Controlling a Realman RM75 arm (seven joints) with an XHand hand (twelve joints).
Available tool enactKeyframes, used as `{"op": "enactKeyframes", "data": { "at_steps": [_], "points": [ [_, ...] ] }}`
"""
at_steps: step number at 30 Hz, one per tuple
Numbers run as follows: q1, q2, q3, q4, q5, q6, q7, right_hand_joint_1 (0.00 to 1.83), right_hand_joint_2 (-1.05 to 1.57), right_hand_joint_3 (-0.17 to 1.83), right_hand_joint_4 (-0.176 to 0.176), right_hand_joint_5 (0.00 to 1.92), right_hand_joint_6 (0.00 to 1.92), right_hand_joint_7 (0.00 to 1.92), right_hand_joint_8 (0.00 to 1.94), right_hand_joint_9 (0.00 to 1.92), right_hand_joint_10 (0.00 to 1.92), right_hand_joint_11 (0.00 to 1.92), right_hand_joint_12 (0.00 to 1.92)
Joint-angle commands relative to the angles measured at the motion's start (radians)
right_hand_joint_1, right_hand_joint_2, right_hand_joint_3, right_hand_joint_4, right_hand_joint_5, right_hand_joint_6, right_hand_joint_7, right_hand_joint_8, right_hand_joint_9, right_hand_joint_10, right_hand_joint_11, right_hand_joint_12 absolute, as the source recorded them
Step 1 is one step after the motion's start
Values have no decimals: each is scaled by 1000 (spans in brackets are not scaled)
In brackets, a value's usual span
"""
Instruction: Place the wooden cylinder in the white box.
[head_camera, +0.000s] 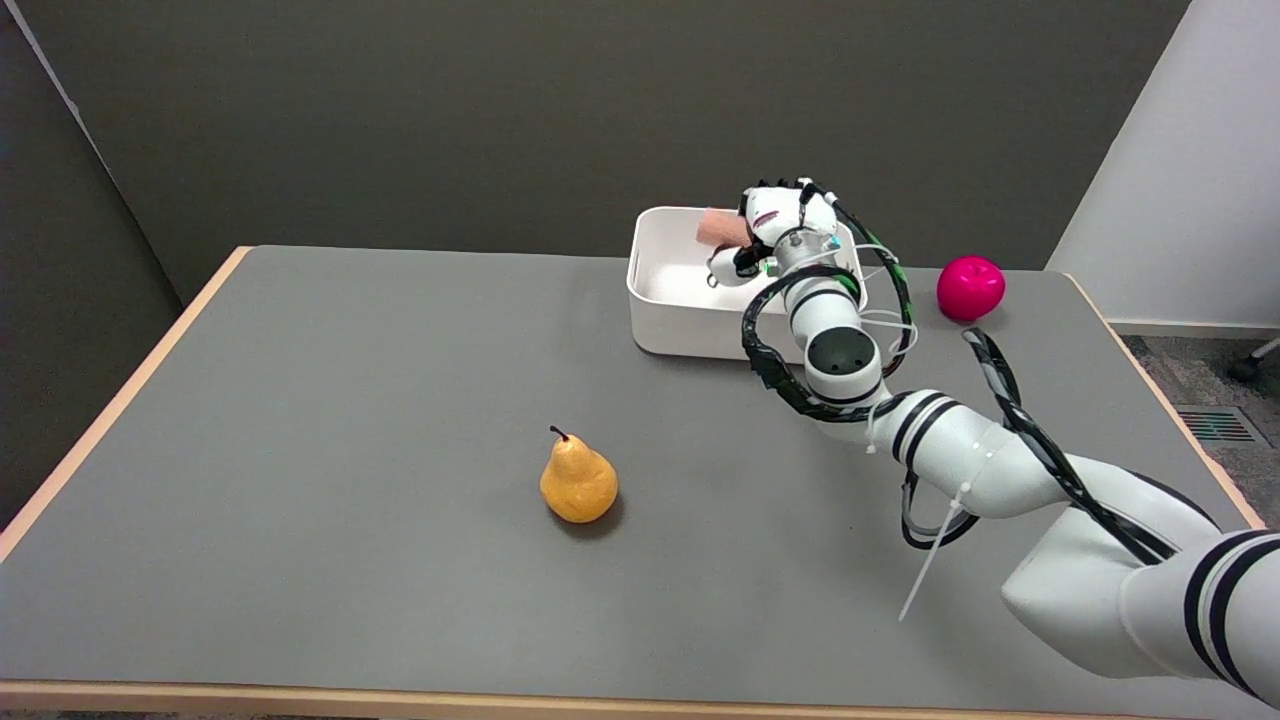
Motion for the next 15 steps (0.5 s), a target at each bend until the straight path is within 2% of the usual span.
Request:
{"op": "enactKeyframes", "data": {
  "at_steps": [1, 2, 5, 7, 9, 11, 13, 15],
  "points": [
    [-88, 42, 54, 136, -1, 13, 8, 388, 780, 887, 36, 287, 568, 331, 404, 304, 795, 301, 1564],
    [-96, 46, 61, 157, -3, 13, 8, 322, 752, 882, 50, 230, 456, 241, 317, 228, 688, 268, 1464],
    [-114, 57, 71, 198, -6, 8, 8, 240, 677, 988, 66, 147, 399, 136, 259, 132, 598, 182, 1337],
    [-133, 74, 81, 242, -9, 4, 8, 239, 707, 902, 69, 113, 346, 74, 235, 80, 536, 118, 1281],
    [-148, 87, 86, 282, -15, 3, 11, 233, 702, 890, 69, 93, 324, 43, 212, 42, 493, 75, 1212],
    [-164, 101, 93, 326, -22, -3, 16, 213, 646, 974, 70, 45, 297, -1, 130, 1, 308, -1, 1021],
    [-194, 125, 99, 402, -59, -32, 16, 280, 668, 1011, 67, 37, 267, -1, 79, 11, 209, -1, 906],
    [-234, 145, 105, 481, -98, -75, 16, 234, 654, 926, 70, 32, 263, -1, 13, -1, 146, -1, 853]
  ]
}}
